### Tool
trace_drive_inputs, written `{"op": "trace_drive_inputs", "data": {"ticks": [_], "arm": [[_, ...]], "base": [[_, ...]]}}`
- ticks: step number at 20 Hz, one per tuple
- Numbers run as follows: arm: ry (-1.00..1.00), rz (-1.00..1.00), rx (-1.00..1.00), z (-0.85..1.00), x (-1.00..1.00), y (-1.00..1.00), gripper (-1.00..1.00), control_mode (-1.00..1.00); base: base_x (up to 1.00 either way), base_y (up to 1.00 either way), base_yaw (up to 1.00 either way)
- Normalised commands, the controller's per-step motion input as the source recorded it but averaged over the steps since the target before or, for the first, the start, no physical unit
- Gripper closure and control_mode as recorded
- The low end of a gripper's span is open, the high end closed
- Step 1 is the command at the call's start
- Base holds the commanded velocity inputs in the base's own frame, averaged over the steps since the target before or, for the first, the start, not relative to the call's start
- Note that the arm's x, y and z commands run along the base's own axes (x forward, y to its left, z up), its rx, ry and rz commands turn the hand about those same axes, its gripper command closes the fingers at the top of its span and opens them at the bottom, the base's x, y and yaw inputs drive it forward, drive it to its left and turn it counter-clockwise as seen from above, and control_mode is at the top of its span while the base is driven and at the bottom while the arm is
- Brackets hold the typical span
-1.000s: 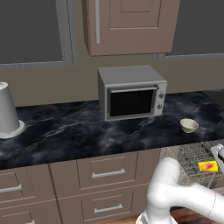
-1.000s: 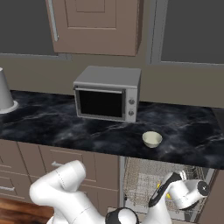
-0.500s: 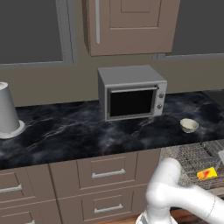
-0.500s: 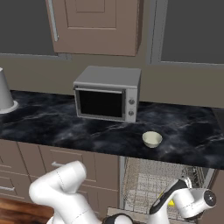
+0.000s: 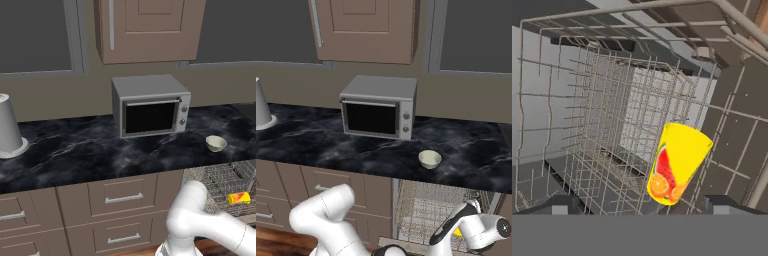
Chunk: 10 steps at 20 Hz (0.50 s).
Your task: Pick up the cup and bowl from the counter, place them in the dishwasher, and close the dishwasher door.
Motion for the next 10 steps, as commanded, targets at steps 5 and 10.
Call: {"op": "trace_drive_inputs", "data": {"ticks": [5,10], "arm": [[-0.06,0.03,-0.01,0.8,0.0,-0.02,-1.0,-1.0],[-0.08,0.03,0.0,0.71,-0.03,0.02,-1.0,-1.0]], "base": [[0.0,0.0,0.0],[0.0,0.0,0.0]]}}
